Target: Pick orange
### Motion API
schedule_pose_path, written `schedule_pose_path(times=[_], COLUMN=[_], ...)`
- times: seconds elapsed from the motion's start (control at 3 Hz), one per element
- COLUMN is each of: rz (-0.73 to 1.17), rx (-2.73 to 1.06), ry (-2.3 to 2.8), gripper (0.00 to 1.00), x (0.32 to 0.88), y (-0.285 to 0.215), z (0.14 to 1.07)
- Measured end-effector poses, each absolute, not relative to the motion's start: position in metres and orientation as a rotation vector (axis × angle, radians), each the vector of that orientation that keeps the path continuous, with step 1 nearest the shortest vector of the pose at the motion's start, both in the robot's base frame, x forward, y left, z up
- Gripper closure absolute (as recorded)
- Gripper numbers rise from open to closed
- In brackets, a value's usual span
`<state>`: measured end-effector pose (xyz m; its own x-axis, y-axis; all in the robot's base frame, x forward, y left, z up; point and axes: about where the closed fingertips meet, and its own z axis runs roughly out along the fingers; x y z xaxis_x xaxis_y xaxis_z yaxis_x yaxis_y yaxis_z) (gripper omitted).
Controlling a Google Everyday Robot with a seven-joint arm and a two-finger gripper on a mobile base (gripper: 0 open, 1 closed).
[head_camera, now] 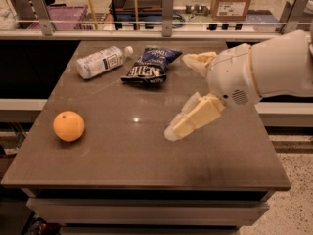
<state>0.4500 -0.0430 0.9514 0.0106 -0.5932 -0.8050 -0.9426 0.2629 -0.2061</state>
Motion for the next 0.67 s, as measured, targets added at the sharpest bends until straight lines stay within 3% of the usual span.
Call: schedule_pose_path(times=[0.67], rz=[0.646], rx=[-1.284], ry=[1.524], gripper=[0.0], x=[0.474], y=[0.009], z=[0.925])
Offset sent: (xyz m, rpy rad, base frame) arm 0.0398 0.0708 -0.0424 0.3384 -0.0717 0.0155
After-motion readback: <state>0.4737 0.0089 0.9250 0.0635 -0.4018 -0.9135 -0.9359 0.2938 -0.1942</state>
